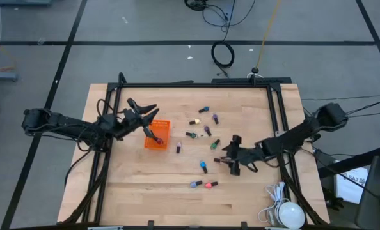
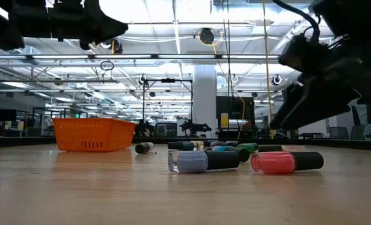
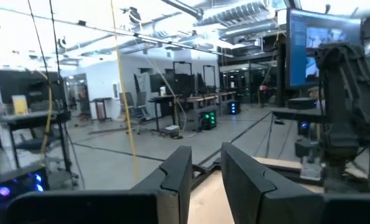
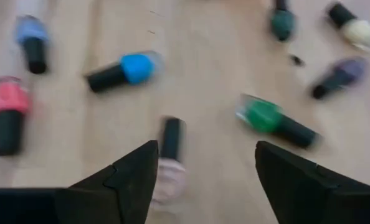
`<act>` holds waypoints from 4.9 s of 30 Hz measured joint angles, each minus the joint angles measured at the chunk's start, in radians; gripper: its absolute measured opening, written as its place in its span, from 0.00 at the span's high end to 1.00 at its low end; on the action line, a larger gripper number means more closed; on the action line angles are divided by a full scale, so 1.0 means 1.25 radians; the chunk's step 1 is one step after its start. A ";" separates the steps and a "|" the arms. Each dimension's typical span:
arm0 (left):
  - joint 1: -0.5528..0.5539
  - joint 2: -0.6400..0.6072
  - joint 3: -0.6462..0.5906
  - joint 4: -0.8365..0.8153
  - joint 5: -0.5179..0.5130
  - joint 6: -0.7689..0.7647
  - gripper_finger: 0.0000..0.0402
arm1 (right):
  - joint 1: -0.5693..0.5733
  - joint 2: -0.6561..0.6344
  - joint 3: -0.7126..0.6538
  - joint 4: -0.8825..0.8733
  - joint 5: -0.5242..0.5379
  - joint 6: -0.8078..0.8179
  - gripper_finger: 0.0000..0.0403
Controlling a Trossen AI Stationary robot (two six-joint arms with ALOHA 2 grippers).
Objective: Pick & Place Nail Polish
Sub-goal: Put the right brown nail polish into the orange basket
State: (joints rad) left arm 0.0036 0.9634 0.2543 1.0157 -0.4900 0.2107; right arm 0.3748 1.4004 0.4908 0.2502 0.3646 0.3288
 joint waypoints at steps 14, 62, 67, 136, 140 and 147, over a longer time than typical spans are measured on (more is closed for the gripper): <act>0.013 0.000 0.000 -0.022 0.001 -0.075 0.80 | 0.038 0.110 0.000 0.049 -0.002 0.057 0.37; -0.002 0.010 0.000 -0.282 0.294 -0.198 0.80 | -0.090 -0.017 0.000 0.161 0.003 -0.231 0.77; -0.044 0.073 0.000 -0.277 0.303 -0.228 0.80 | -0.137 -0.018 0.000 0.211 -0.033 -0.254 0.77; 0.005 0.680 0.513 -0.242 0.303 -0.696 0.39 | -0.162 -0.018 0.000 0.359 0.110 -0.672 0.77; 0.005 0.680 0.513 -0.242 0.299 -0.700 0.39 | -0.162 -0.018 0.000 0.369 0.109 -0.681 0.77; 0.004 0.680 0.513 -0.245 0.300 -0.721 0.39 | -0.162 -0.018 0.001 0.382 0.106 -0.692 0.77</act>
State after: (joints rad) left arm 0.0090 1.8133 0.8955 0.7090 -0.1154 -0.6901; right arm 0.1726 1.3781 0.4915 0.7282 0.4976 -0.5365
